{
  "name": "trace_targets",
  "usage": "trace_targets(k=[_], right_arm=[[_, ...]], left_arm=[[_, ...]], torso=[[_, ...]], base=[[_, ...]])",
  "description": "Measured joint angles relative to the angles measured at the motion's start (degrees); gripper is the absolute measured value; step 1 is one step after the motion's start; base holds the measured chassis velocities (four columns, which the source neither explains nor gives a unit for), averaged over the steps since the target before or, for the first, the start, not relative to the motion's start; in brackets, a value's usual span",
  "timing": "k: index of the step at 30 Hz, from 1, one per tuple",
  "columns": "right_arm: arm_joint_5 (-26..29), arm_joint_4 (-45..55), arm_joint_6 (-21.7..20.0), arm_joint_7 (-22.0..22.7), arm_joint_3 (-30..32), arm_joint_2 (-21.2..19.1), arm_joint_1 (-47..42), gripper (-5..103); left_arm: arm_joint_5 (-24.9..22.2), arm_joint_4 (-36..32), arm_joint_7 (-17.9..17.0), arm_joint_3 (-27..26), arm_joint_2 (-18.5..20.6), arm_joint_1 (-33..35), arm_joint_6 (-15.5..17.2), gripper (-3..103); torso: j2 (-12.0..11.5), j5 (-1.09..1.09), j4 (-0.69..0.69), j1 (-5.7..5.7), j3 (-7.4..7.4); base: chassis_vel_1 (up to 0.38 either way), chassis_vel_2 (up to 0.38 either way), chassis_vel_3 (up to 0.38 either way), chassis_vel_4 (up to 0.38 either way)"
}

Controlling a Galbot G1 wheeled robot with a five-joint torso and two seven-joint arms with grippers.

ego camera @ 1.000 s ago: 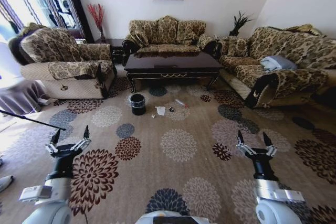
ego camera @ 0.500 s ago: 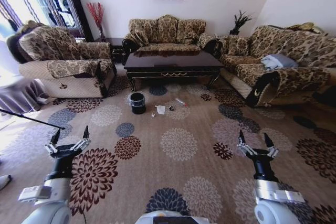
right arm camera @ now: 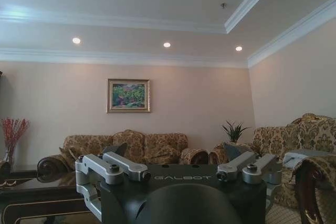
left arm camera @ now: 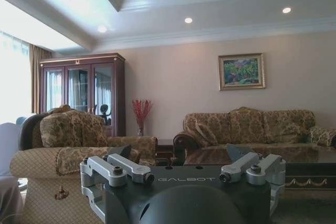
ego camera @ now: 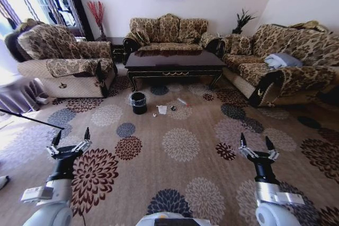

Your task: Move to the front of the table and pick up the trash from the floor, then place it into the trash bin.

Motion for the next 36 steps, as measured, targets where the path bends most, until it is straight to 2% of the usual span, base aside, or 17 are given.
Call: trace_targets(k=[7, 14, 36], right_arm=[[0.36, 0.26, 0.04, 0.13, 0.45, 1.16, 0.46, 100], [0.54, 0.8, 0.25, 0.16, 0.45, 1.32, 0.32, 100], [0.9, 0.28, 1.36, 0.21, -0.05, 2.73, 0.71, 100]], left_arm=[[-1.26, 0.57, 0.01, -1.16, 1.54, 0.57, 0.0, 100], [-0.35, 0.51, 0.0, -0.58, 0.66, 1.12, 0.08, 100], [-0.65, -0.07, -0.02, -2.14, 1.24, 2.79, -0.26, 100]], torso=[[-1.93, 0.0, 0.0, -0.82, -1.12], [-3.75, 0.0, 0.0, -1.58, -2.17], [-8.83, 0.0, 0.0, -3.74, -5.09]], base=[[0.0, 0.0, 0.0, 0.0], [0.0, 0.0, 0.0, 0.0], [0.0, 0.0, 0.0, 0.0]])
